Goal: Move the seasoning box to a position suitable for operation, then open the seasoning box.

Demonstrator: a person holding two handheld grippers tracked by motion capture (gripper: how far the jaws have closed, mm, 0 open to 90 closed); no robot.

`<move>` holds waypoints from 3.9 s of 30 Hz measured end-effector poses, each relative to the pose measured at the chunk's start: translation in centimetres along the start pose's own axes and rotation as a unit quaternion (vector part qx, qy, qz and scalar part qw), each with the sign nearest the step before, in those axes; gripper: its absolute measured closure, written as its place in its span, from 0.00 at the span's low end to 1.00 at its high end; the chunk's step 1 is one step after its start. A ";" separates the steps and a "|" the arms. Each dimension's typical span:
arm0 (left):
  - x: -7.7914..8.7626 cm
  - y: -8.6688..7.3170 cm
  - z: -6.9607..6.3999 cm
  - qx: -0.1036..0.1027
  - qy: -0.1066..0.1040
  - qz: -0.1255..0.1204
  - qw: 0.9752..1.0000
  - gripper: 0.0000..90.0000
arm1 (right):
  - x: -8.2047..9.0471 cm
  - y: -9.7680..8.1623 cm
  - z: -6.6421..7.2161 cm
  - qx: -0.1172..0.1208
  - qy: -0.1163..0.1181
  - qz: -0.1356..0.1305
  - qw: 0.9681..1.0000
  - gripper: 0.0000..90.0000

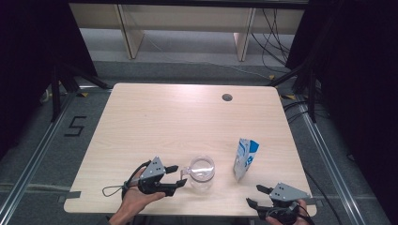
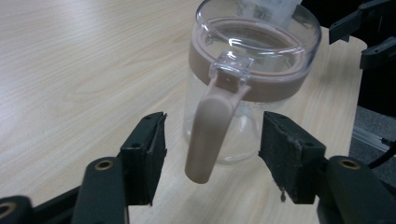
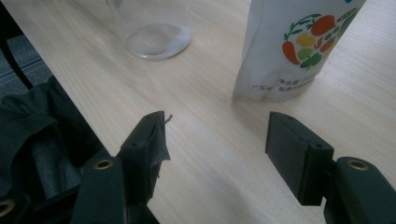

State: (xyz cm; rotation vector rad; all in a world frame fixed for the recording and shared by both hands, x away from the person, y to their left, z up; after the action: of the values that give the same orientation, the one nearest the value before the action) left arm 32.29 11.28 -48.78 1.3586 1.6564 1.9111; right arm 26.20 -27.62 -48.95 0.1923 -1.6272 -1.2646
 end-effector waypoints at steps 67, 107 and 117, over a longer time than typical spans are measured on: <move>0.4 3.4 -0.9 0.011 0.016 -0.049 0.999 0.99 | -0.4 0.5 0.9 0.008 -0.002 -0.014 1.000 0.42; 0.3 2.8 -0.7 0.003 0.015 -0.067 0.998 0.97 | -3.9 4.2 2.8 0.050 0.018 -0.073 0.996 0.79; 0.3 2.6 -0.7 0.008 0.011 -0.072 0.997 0.97 | -5.3 5.6 2.9 0.066 0.025 -0.087 0.994 0.94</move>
State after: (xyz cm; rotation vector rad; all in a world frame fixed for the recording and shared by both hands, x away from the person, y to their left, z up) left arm 32.58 10.25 -46.28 1.1931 1.7327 1.8414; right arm 28.83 -19.97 -47.46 0.4521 -1.6789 -1.2720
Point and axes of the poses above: each handheld gripper's, and its own axes: x roughly backward along the jaws, y roughly out of its top, z roughly to its left, the point moved 1 cm from there along -x, roughly forward along the jaws, and after that the axes turned 5 degrees about y, right-handed, at the moved point
